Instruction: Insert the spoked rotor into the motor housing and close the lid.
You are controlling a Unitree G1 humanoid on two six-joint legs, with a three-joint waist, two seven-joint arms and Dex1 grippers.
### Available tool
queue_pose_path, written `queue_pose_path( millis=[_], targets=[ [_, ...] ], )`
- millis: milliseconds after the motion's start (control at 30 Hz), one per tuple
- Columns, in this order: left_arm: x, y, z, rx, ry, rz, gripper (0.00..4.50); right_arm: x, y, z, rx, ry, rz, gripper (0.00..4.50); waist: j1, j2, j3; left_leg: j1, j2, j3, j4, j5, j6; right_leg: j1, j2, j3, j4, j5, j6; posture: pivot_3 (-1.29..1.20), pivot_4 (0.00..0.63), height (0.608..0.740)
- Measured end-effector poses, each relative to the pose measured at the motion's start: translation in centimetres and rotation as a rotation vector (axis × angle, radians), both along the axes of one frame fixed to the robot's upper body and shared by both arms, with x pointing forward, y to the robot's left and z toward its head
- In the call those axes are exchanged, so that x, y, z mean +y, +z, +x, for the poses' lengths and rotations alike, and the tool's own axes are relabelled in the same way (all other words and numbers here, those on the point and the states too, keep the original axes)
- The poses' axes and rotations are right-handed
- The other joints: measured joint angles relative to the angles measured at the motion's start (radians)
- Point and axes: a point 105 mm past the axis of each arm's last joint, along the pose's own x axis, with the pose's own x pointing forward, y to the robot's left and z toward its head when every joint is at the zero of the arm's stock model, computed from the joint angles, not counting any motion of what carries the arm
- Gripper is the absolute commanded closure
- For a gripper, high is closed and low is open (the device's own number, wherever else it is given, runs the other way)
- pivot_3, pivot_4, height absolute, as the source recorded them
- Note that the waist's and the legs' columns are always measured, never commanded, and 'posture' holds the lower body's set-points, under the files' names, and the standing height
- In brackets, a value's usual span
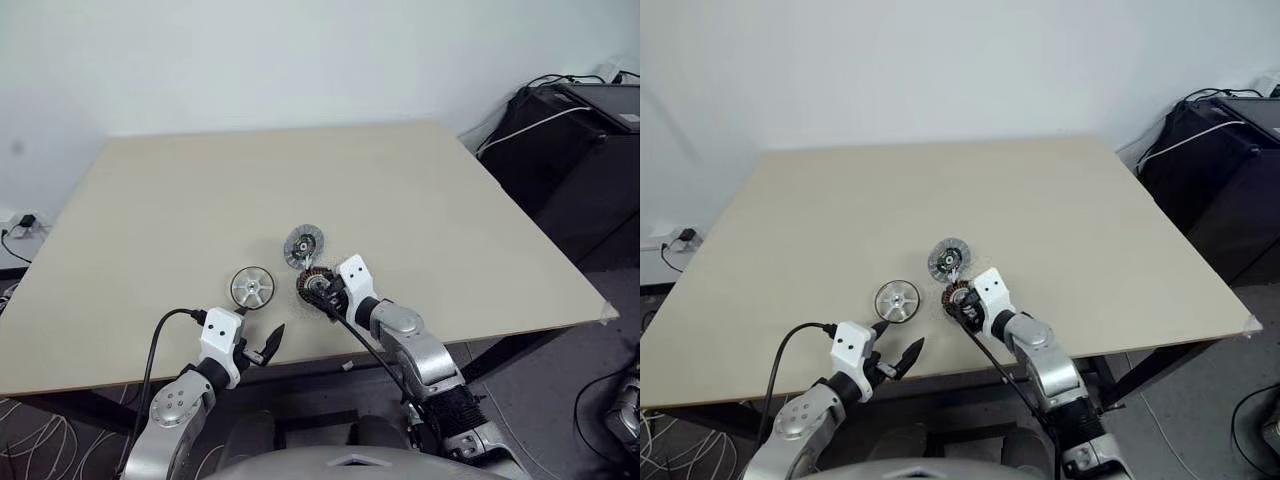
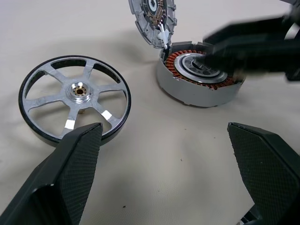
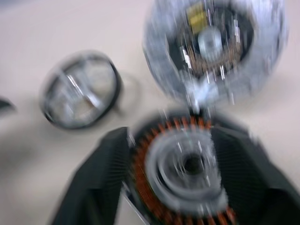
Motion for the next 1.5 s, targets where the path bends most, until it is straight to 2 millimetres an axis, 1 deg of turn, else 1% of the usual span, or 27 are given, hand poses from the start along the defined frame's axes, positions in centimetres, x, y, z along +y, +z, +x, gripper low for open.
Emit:
queue_pose_path(
  millis=[33,100,200,233,367,500,800,900,1300,1500],
  targets=[
    [0.0,0.0,0.0,0.000,0.000,0.000,0.00,0.2,0.6,0.1,-0.014,0.001,0.009,2.81,0.001,0.000,0.000,0.000,0.000,0.000,0.000,0.000,0.000,0.000,0.000,0.000,0.000,0.000,0.000,0.00,0.000,0.740],
    [0.0,0.0,0.0,-0.001,-0.001,0.000,0.00,0.4,0.9,0.3,-0.024,-0.006,0.004,3.46,0.001,0.000,0.000,0.000,0.000,0.000,0.000,0.000,0.000,0.000,0.000,0.000,0.000,0.000,0.000,0.00,0.000,0.740],
    [-0.1,0.0,0.0,-0.001,-0.003,-0.001,0.00,0.5,0.7,0.8,-0.031,-0.036,-0.045,4.43,0.002,0.000,0.000,0.000,0.000,0.000,0.000,0.000,0.000,0.000,0.000,0.000,0.000,0.000,0.000,0.00,0.000,0.740],
    [-0.1,0.0,0.0,-0.001,-0.004,-0.002,0.00,0.4,0.5,1.1,-0.035,-0.050,-0.075,4.49,0.002,0.000,0.000,0.000,0.000,0.000,0.000,0.000,0.000,0.000,0.000,0.000,0.000,0.000,0.000,0.00,0.000,0.740],
    [-0.1,0.0,0.0,-0.002,-0.003,-0.002,0.00,-0.5,-0.9,1.9,-0.023,-0.104,-0.179,4.49,0.002,0.000,0.000,0.000,0.000,0.001,0.000,0.000,0.000,0.000,0.000,0.000,0.000,0.000,0.000,0.00,0.000,0.740],
    [-0.1,0.0,0.0,0.000,0.001,-0.001,0.00,-1.1,-1.9,1.9,0.003,-0.122,-0.225,4.49,0.002,0.000,0.000,-0.001,0.000,0.001,0.000,0.000,0.000,0.000,0.000,0.000,0.000,0.000,0.000,0.00,0.000,0.740],
    [-0.1,0.0,0.0,0.000,0.008,-0.003,0.00,-0.9,-2.4,1.7,0.020,-0.108,-0.232,4.49,-0.001,0.000,0.000,0.000,0.000,0.001,0.000,0.000,0.000,0.000,0.000,0.000,0.000,0.000,0.000,0.00,0.000,0.740],
    [-0.1,0.0,0.0,0.000,0.008,-0.003,0.00,-0.9,-2.9,1.6,0.037,-0.104,-0.243,4.49,-0.002,0.000,0.000,0.000,0.000,0.001,0.000,0.000,0.000,0.000,0.000,0.000,0.000,0.000,0.000,0.00,0.000,0.740],
    [-0.1,0.0,0.0,0.000,0.007,-0.002,0.00,-0.2,-2.9,1.2,0.042,-0.059,-0.234,4.49,-0.005,0.000,0.000,0.000,0.000,0.001,0.000,0.000,0.000,0.000,0.000,0.000,0.000,0.000,0.000,0.00,0.000,0.740],
    [-0.1,0.0,0.0,0.001,0.008,-0.002,0.00,0.5,-3.0,0.5,0.050,0.006,-0.220,4.49,-0.006,0.000,0.000,0.000,0.000,0.001,0.000,0.000,0.000,0.000,0.000,0.000,0.000,0.000,0.000,0.00,0.000,0.740]
  ],
)
